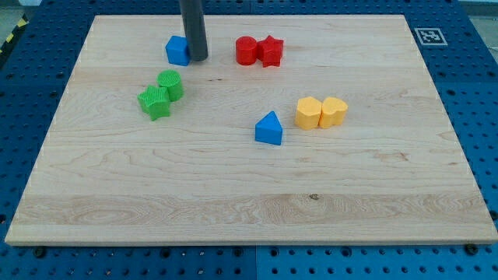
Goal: Move the blue cube towards top left
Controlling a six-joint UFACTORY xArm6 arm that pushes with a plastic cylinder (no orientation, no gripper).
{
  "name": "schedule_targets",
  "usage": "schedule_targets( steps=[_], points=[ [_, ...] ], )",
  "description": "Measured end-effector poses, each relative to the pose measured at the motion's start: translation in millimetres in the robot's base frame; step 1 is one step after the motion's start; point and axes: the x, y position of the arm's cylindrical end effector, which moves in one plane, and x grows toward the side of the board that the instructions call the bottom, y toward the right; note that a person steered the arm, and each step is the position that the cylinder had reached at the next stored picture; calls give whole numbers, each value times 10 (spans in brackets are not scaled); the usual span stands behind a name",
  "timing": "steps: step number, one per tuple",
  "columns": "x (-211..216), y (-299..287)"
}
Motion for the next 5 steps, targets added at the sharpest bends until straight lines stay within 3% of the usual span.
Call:
schedule_targets(
  steps=[2,4,5],
  points=[
    [109,0],
    [-55,-540],
    [-97,-494]
  ],
)
